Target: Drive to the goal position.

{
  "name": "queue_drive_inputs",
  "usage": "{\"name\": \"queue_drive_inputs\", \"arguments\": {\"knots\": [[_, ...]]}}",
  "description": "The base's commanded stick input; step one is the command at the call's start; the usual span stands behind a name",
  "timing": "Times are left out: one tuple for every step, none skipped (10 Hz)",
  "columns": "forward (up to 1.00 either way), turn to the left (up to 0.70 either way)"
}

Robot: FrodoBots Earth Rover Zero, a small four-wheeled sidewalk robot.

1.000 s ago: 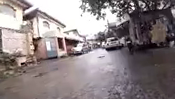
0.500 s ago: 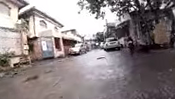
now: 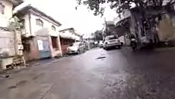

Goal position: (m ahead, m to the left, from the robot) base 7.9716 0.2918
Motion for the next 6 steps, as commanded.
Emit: {"name": "queue_drive_inputs", "arguments": {"knots": [[1.0, 0.0], [1.0, 0.0], [1.0, 0.0], [1.0, 0.0], [1.0, 0.0], [1.0, 0.0]]}}
